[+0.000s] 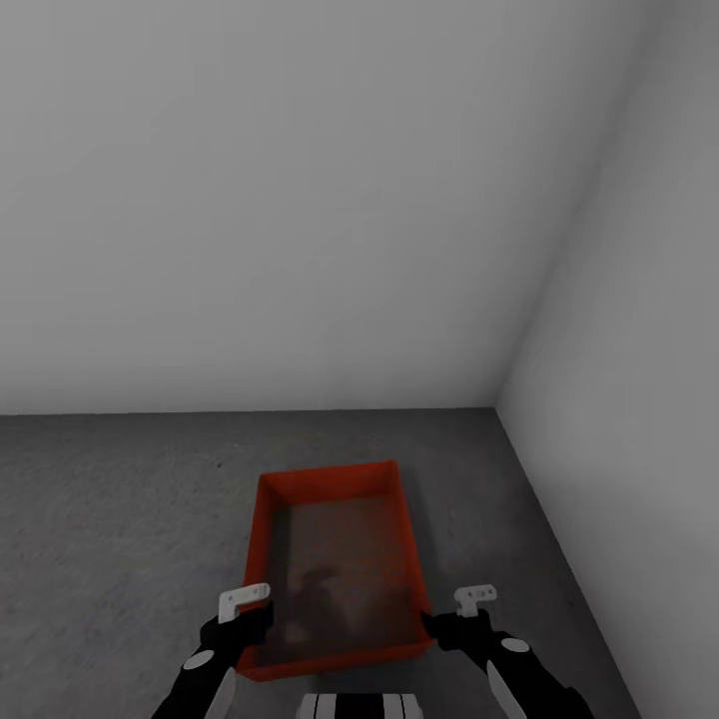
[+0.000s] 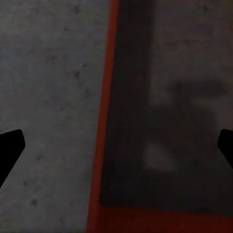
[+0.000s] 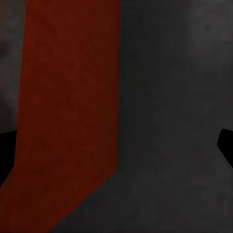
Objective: Move the two storage containers from the living room to the garage. In the garage, place one container on the floor and stack the other container on top of it (either order is fine).
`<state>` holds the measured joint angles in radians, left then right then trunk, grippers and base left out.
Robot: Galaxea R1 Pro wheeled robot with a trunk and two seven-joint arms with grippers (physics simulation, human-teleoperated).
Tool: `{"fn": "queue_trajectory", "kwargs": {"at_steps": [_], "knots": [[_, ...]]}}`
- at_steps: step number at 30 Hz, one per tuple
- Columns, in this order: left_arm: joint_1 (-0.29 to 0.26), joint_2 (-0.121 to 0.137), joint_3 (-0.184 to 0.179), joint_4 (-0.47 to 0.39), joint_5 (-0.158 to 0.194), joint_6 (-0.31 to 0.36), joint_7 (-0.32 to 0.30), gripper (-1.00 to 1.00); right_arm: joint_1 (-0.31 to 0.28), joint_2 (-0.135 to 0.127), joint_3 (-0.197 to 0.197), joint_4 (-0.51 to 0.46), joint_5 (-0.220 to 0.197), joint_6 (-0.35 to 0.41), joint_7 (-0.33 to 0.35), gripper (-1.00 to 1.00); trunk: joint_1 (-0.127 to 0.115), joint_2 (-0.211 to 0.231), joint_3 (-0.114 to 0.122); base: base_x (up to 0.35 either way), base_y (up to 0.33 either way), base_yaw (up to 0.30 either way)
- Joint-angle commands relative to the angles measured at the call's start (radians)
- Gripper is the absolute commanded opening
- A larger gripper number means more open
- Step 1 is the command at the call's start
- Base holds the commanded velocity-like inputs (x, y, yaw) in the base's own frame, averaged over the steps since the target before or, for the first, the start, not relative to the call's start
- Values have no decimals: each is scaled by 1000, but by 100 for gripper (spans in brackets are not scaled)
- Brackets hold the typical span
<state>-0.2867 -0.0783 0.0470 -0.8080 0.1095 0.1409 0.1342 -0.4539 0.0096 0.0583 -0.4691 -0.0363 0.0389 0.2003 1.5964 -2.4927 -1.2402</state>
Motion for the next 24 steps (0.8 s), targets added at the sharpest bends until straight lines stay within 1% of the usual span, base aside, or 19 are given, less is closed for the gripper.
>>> {"fn": "queue_trajectory", "kwargs": {"at_steps": [1,12,24], "knots": [[0,0,1,-2,10,5,2,100,0,0,2,-2,-3,4,1,100,0,0,-1,0,0,0],[0,1,4,0,10,6,3,100,0,0,2,-1,-4,4,1,100,0,0,-1,0,0,0],[0,2,4,20,10,7,2,100,0,0,2,-1,-4,4,1,100,0,0,-1,0,0,0]]}}
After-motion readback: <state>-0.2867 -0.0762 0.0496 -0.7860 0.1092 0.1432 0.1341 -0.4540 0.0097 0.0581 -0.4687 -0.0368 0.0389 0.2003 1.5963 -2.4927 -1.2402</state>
